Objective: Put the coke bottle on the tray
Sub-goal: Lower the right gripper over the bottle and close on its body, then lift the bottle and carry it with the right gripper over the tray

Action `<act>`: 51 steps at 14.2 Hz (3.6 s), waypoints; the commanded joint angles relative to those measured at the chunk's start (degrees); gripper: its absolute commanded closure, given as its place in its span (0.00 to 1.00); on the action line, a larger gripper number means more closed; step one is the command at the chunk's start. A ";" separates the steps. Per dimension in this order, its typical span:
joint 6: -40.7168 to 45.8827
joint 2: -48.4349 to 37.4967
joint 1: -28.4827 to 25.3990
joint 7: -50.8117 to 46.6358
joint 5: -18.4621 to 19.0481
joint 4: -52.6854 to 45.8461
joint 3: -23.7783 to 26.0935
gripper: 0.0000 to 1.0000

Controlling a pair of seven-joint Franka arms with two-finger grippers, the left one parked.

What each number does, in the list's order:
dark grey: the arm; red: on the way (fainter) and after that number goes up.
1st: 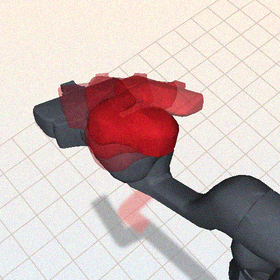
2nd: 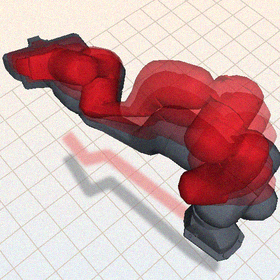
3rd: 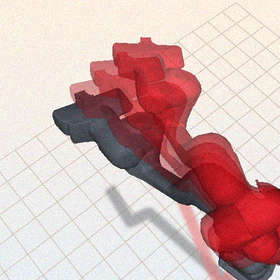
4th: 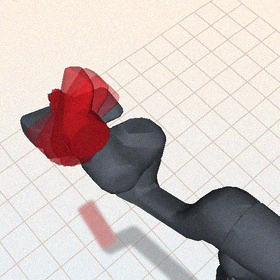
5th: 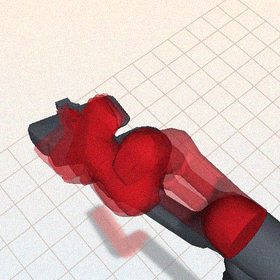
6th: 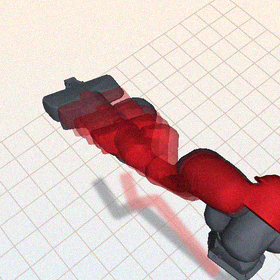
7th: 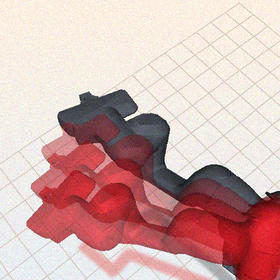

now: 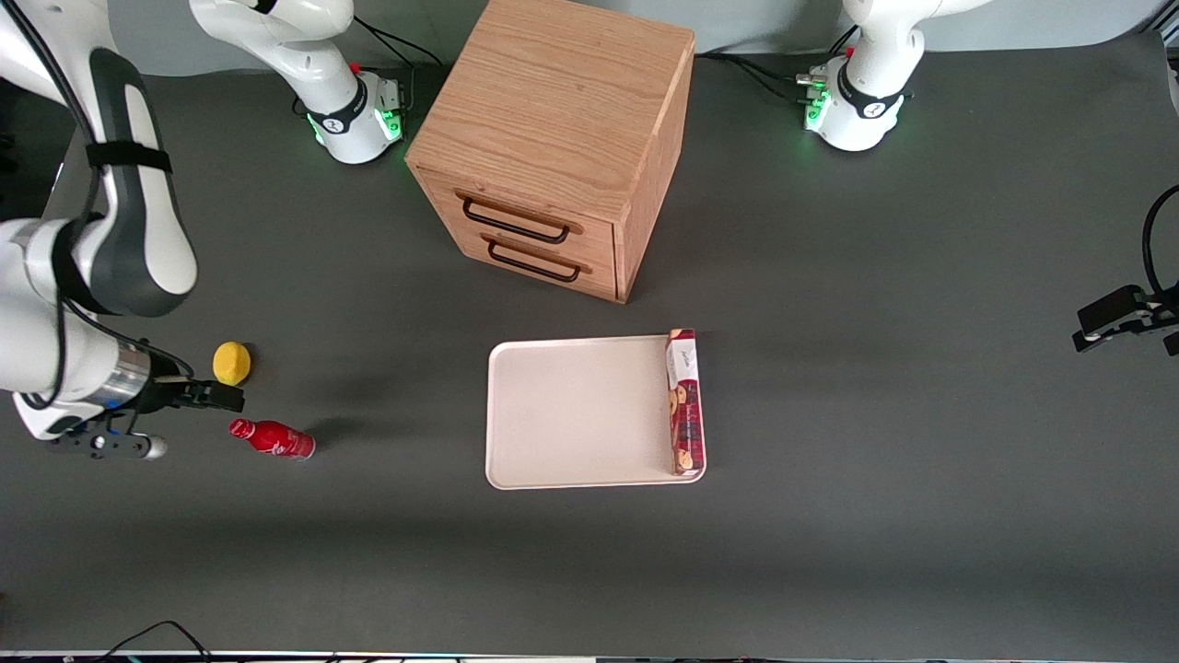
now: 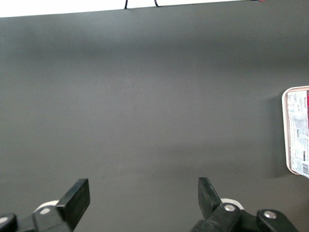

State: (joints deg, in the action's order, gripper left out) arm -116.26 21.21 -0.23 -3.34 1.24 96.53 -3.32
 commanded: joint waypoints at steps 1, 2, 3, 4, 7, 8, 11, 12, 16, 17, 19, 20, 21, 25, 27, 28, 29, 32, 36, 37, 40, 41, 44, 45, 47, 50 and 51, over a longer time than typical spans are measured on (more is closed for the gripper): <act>-5.26 0.93 -0.65 -0.62 -0.62 2.77 -0.63 0.00; -7.64 1.11 -0.83 -0.71 -0.62 4.44 -0.63 0.00; -9.06 1.20 -0.83 -0.71 -0.62 4.81 -0.63 0.00; -9.16 1.81 -0.91 -0.71 -0.62 4.72 -0.63 0.00; -10.56 2.42 -0.92 -0.71 -0.54 4.81 -0.63 0.06; -11.17 2.69 -1.00 -0.71 -0.45 4.81 -0.63 0.06; -13.19 3.65 -1.27 -0.71 -0.45 4.64 -0.63 0.06; -13.46 4.01 -1.27 -0.71 -0.36 4.55 -0.54 0.06; -14.70 4.71 -1.35 -0.79 -0.36 4.55 -0.54 0.67; -14.69 4.71 -1.35 -0.79 -0.36 4.55 -0.54 0.91; -14.52 4.63 -1.35 -0.79 -0.36 4.55 -0.46 1.00; -14.34 4.54 -1.44 -0.79 -0.27 4.46 -0.46 1.00; -14.17 4.28 -1.44 -0.79 -0.27 4.46 -0.37 1.00; -2.79 2.96 -1.62 -0.44 -0.18 -2.63 0.16 1.00; 5.91 2.69 -1.71 -0.70 -0.53 -9.48 0.68 1.00; 10.05 2.78 -1.79 -1.14 -0.88 -13.00 1.91 1.00; 13.40 2.78 -2.05 -2.02 -0.89 -15.99 3.83 1.00; 21.49 3.83 -5.99 -11.38 -0.36 -23.29 6.66 1.00; 21.96 8.13 -9.09 -31.06 -0.71 -25.25 12.71 1.00; 21.69 9.79 -9.18 -36.34 -0.45 -25.16 15.16 1.00; 17.23 13.49 -10.66 -46.55 -0.36 -24.90 17.64 1.00; 15.38 14.37 -11.80 -49.02 -0.19 -24.64 17.65 1.00; 12.20 17.10 -14.36 -54.40 0.51 -24.55 17.74 1.00; 12.03 17.28 -14.54 -55.71 0.78 -24.46 17.74 1.00; 9.49 18.16 -16.20 -58.35 1.91 -24.02 18.09 1.00; 5.53 18.51 -16.56 -60.99 4.99 -19.73 18.97 1.00; 4.74 18.51 -16.47 -61.61 5.70 -19.02 19.14 1.00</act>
State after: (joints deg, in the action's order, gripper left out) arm -109.47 39.90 -16.83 -62.24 4.89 75.75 15.11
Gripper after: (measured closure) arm 0.665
